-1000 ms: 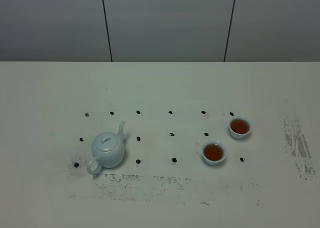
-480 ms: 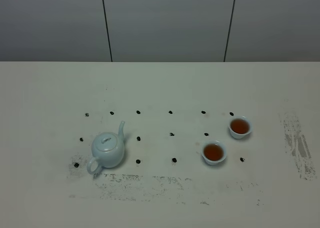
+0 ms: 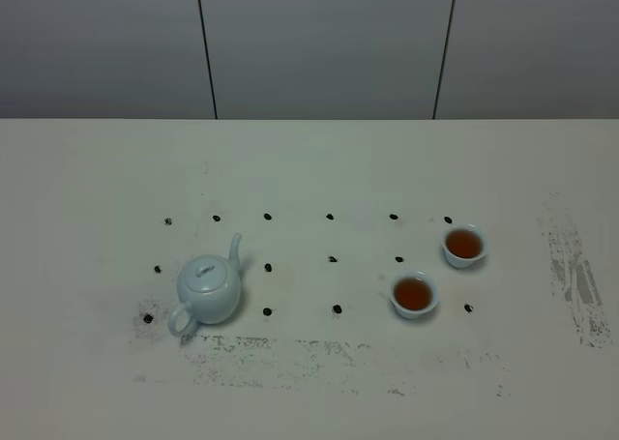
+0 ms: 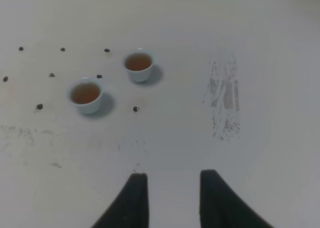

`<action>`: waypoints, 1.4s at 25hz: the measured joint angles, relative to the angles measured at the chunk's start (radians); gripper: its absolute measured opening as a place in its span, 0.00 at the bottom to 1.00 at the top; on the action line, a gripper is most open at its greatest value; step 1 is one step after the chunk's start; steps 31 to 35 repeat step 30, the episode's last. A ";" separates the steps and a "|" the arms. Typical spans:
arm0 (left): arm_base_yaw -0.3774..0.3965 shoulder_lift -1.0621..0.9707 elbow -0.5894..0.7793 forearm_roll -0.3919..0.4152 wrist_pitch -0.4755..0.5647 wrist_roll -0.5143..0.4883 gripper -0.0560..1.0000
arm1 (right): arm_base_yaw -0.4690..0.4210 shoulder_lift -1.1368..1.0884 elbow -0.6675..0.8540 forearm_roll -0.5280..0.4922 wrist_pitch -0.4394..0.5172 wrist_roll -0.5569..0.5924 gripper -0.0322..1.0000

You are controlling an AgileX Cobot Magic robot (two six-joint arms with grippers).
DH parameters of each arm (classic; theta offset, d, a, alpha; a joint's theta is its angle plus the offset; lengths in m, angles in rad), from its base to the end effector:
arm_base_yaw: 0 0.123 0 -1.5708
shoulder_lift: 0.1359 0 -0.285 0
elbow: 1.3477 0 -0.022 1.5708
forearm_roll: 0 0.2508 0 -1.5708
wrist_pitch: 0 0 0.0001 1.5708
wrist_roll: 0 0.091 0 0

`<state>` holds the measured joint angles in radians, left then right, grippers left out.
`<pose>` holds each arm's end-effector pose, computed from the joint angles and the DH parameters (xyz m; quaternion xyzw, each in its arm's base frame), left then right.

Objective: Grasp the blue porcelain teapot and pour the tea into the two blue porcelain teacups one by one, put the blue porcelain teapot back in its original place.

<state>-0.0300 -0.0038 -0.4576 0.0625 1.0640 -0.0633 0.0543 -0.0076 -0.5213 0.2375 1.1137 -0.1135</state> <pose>-0.0008 0.0050 0.2653 -0.0150 0.8634 0.0077 0.5042 -0.0131 0.0185 0.2807 -0.0809 0.8496 0.1030 0.5109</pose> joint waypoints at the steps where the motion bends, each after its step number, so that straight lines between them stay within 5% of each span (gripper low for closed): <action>1: 0.000 0.000 0.000 0.000 0.000 0.000 0.40 | 0.000 0.000 0.000 0.000 0.000 0.000 0.26; 35: 0.000 0.000 0.000 0.000 0.000 0.000 0.40 | 0.000 0.000 0.000 0.000 0.000 0.000 0.26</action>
